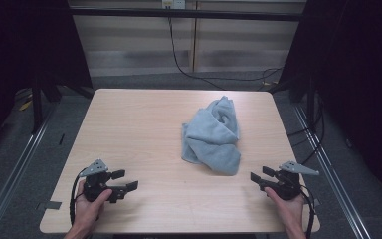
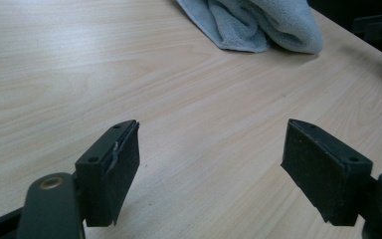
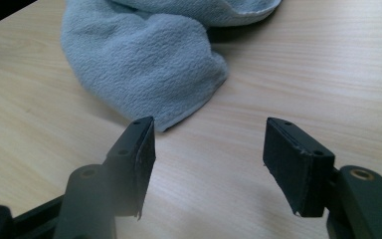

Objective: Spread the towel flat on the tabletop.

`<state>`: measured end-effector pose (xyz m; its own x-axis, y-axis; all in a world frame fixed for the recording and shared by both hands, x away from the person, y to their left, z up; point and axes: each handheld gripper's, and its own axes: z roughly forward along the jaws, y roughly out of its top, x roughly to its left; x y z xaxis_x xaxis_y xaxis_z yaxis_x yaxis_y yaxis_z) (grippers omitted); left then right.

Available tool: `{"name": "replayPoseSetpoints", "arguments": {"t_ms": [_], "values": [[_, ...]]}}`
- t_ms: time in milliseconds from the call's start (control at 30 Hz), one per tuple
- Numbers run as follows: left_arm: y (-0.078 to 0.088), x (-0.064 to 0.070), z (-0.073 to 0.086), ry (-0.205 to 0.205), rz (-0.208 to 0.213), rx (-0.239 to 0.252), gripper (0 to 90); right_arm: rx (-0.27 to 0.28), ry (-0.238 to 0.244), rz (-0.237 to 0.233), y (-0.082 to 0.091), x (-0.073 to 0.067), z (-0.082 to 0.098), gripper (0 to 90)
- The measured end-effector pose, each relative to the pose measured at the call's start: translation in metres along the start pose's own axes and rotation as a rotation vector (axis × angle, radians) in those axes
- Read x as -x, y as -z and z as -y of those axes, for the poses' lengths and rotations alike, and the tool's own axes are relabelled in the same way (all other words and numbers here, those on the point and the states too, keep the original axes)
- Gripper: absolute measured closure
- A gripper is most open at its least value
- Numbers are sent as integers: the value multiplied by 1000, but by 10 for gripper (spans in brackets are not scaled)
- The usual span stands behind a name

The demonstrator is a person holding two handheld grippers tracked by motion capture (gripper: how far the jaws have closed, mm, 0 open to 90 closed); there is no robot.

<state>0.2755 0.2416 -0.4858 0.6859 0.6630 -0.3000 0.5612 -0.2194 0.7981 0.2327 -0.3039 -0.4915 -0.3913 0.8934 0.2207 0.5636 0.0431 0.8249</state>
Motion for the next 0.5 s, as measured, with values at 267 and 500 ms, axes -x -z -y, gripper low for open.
{"name": "replayPoseSetpoints", "arguments": {"t_ms": [267,500], "values": [[-1,-4,0,9,-3,2,227,-25,20,-23,-6,-6,1,373],[1,-2,-1,4,12,8,227,-35,89,-82,-16,-27,-10,360]]}}
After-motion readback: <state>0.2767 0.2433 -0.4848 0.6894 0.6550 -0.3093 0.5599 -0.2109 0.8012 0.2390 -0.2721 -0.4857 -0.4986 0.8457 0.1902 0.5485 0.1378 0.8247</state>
